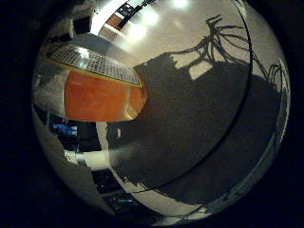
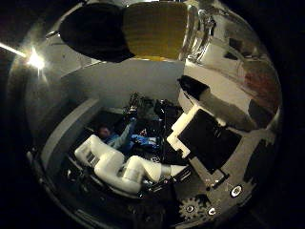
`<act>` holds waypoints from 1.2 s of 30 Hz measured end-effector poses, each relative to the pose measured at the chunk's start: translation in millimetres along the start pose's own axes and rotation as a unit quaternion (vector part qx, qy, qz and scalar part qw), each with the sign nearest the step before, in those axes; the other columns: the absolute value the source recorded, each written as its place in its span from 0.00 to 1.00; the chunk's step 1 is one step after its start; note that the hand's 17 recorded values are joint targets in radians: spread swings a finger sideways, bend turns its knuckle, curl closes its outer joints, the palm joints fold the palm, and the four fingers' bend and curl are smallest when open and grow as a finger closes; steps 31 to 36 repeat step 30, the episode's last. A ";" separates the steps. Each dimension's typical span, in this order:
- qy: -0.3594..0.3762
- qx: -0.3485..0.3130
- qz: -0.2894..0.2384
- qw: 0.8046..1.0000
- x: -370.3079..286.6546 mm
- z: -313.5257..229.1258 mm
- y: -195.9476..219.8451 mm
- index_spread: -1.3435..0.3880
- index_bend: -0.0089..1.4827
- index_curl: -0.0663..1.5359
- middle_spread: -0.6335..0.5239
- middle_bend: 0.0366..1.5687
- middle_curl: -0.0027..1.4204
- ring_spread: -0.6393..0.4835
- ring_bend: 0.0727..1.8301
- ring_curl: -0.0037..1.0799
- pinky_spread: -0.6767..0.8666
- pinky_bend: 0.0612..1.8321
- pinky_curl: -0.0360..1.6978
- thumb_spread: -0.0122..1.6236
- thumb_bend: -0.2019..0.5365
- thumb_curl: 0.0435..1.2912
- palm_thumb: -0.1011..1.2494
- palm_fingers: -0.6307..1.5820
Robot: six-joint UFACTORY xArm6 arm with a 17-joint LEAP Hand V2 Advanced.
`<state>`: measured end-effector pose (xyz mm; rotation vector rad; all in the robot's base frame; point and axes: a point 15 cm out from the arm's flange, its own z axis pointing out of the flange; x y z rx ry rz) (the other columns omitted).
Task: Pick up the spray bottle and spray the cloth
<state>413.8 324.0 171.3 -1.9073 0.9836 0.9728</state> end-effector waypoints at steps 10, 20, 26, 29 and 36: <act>0.020 -0.006 -0.012 1.000 -1.9 -21.4 0.6 0.53 0.18 0.31 0.48 0.31 0.28 0.42 0.50 0.37 0.41 0.35 0.41 0.58 0.24 0.37 0.70 0.36; 0.054 -0.003 -0.021 0.998 -4.2 -58.2 -1.5 0.55 0.13 0.28 0.53 0.21 0.25 0.54 0.35 0.28 0.62 0.25 0.31 0.59 0.24 0.34 0.68 0.36; 0.076 -0.003 -0.024 0.997 -9.8 -80.0 -0.5 0.56 0.12 0.26 0.54 0.18 0.25 0.56 0.32 0.27 0.65 0.23 0.27 0.59 0.24 0.33 0.67 0.37; 0.083 0.002 -0.020 0.996 -14.5 -89.9 6.6 0.56 0.12 0.25 0.54 0.17 0.25 0.56 0.31 0.26 0.66 0.23 0.26 0.59 0.24 0.33 0.67 0.37; 0.087 0.004 -0.020 0.996 -16.3 -95.0 8.2 0.57 0.12 0.25 0.54 0.17 0.25 0.57 0.31 0.26 0.66 0.23 0.25 0.59 0.24 0.32 0.67 0.38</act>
